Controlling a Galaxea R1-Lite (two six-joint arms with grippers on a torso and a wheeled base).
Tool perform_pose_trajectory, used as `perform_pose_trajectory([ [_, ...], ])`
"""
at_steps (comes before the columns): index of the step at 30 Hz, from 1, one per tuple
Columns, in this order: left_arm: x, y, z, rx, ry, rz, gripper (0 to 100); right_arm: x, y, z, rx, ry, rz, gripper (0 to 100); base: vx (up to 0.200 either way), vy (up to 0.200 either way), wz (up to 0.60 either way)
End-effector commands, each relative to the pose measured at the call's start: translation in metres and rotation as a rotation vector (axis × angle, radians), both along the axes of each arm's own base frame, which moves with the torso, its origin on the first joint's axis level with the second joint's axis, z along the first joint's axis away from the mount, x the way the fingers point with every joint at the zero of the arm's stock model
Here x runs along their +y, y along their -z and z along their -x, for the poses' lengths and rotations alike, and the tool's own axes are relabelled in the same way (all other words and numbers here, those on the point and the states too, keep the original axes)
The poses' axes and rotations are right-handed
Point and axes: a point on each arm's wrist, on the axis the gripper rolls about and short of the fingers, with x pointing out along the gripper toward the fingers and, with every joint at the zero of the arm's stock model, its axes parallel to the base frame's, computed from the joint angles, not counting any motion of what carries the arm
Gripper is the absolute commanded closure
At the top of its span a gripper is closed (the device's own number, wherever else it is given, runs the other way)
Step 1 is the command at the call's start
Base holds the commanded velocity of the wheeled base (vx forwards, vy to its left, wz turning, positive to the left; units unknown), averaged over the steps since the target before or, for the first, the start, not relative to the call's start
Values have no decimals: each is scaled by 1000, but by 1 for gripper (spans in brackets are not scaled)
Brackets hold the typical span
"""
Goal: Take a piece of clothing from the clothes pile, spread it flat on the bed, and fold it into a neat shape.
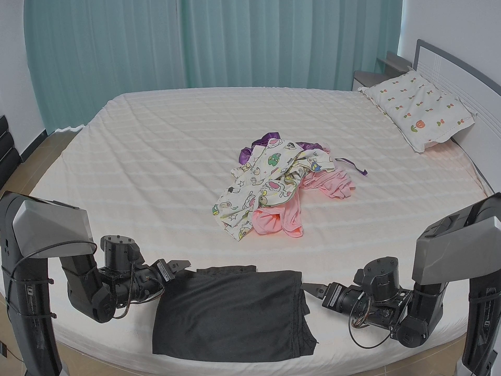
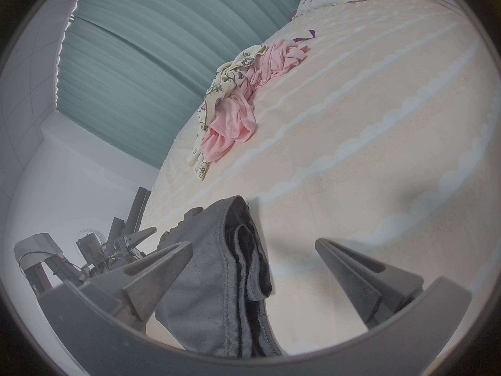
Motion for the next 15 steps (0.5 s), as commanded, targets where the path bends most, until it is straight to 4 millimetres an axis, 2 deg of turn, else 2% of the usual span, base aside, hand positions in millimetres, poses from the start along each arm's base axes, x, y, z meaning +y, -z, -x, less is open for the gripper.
perform_pose_trajectory([
  [1, -1, 4, -1, 10, 0, -1, 100, 1, 1, -1, -2, -1, 0, 0, 0, 0, 0],
  [8, -1, 0, -4, 17, -71, 44, 100, 18, -5, -29, -85, 17, -42, 0, 0, 0, 0],
  [15, 0, 1, -2, 27, -77, 51, 100, 29, 17, -46, -94, 32, -38, 0, 0, 0, 0],
])
